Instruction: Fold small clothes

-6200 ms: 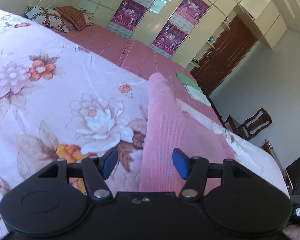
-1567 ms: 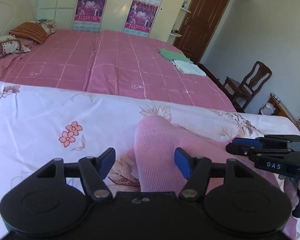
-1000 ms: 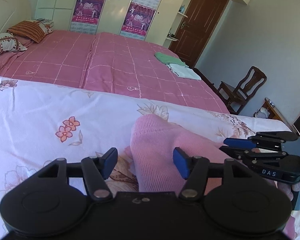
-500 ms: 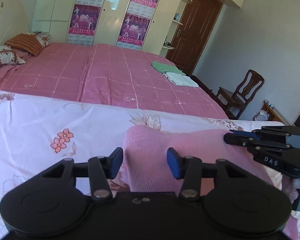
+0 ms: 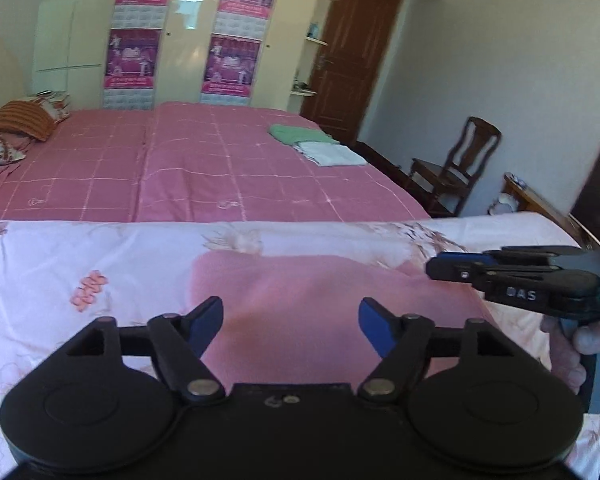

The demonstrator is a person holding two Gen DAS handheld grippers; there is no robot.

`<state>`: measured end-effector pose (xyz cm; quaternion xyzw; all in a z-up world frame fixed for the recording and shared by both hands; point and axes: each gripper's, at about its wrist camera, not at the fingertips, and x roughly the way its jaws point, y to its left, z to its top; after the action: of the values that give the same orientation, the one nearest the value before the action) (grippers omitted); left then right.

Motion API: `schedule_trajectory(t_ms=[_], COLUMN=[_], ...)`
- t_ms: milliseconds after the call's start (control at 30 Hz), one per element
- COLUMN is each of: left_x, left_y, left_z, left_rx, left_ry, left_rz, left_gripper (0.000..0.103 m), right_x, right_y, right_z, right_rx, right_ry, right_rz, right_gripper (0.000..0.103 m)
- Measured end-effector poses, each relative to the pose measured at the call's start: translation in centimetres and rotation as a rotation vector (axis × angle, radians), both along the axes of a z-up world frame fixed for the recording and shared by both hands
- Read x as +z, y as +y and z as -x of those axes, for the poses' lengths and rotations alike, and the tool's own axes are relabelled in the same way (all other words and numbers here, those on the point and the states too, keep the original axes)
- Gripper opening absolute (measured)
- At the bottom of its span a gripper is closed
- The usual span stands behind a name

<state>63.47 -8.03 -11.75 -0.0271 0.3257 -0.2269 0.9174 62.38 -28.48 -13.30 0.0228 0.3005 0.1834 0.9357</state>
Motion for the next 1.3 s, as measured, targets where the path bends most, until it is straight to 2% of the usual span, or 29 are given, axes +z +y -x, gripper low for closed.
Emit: schedule_trajectory(t_ms=[67, 100, 133, 167, 233, 300, 367, 467, 500, 567, 600, 667, 733, 800, 833, 900, 1000, 1100, 1133, 1300], left_x=[-1.6, -2.3, -2.5, -2.4, -1.1, 0.7, 1.6, 1.1, 0.4, -1.7, -2.3, -2.0, -0.4, 1.1, 1.5, 1.4, -0.8, -2.6, -2.7, -2.4], left_y=[-2.1, -2.8, -3.0, -2.9, -2.2, -0.7, 0.2, 0.2, -0.4, -1.8, -2.2, -2.4, -2.1, -1.0, -0.7, -1.0, -2.4, -4.2, -4.4, -4.6], left_z=[0.2, 0.1, 0.3, 0.5, 1.0, 2.8, 4.6, 6.8, 7.2, 7.2, 7.4, 7.5, 8.2, 10.0, 10.8, 12.5, 13.9, 15.1, 15.2, 15.3], left_rx=[-0.014, -0.012, -0.014, -0.014, -0.001, 0.013, 0.032, 0.027, 0.021, 0.033, 0.041, 0.064, 0.076, 0.071, 0.076, 0.063, 0.044, 0.048, 0.067, 0.101], left_ry=[0.014, 0.012, -0.005, -0.003, -0.004, -0.045, -0.062, -0.037, -0.014, 0.014, -0.016, -0.012, -0.012, -0.045, -0.053, -0.059, -0.027, -0.086, -0.085, -0.063], left_rz=[-0.107, -0.154, -0.171, -0.174, -0.151, -0.097, -0.065, -0.045, -0.074, -0.188, -0.216, -0.217, -0.193, -0.121, -0.106, -0.096, -0.173, -0.336, -0.338, -0.346], left_gripper=[0.075, 0.075, 0.076, 0.076, 0.071, 0.071, 0.071, 0.071, 0.071, 0.070, 0.074, 0.074, 0.067, 0.068, 0.068, 0.068, 0.069, 0.075, 0.076, 0.078], right_x=[-0.6, -1.6, -2.3, -2.4, -2.0, -0.4, 1.7, 2.5, 2.1, 0.6, -0.8, -2.1, -1.6, 0.1, 1.3, 2.4, 2.2, -0.5, -1.6, -2.0], right_y=[0.5, 0.9, 1.0, 0.7, -0.2, -0.9, -1.7, -2.3, -2.0, -0.9, -0.2, -0.1, -0.2, -0.7, -1.0, -1.4, -0.8, 1.0, 1.3, 1.7], right_z=[0.4, 0.2, 0.3, 0.3, 0.1, 1.6, 4.3, 7.3, 8.1, 9.2, 9.0, 9.3, 9.3, 10.6, 11.8, 14.0, 16.7, 17.9, 18.2, 18.0], right_rx=[0.025, 0.040, 0.043, 0.033, -0.012, -0.052, -0.043, -0.002, 0.020, 0.059, 0.048, 0.044, 0.018, 0.000, 0.016, 0.042, 0.115, 0.175, 0.185, 0.150], right_ry=[0.040, 0.089, 0.090, 0.077, 0.116, 0.076, -0.007, 0.006, 0.031, 0.063, 0.101, 0.071, 0.087, 0.050, 0.018, 0.012, 0.033, 0.064, 0.053, 0.053], right_rz=[0.037, 0.075, 0.095, 0.087, 0.022, 0.010, 0.011, -0.017, -0.013, 0.051, 0.110, 0.114, 0.092, 0.063, 0.043, 0.015, 0.023, 0.169, 0.200, 0.191], right_gripper=[0.013, 0.013, 0.013, 0.013, 0.013, 0.013, 0.013, 0.013, 0.013, 0.013, 0.013, 0.013, 0.013, 0.013, 0.014, 0.014, 0.014, 0.014, 0.014, 0.017])
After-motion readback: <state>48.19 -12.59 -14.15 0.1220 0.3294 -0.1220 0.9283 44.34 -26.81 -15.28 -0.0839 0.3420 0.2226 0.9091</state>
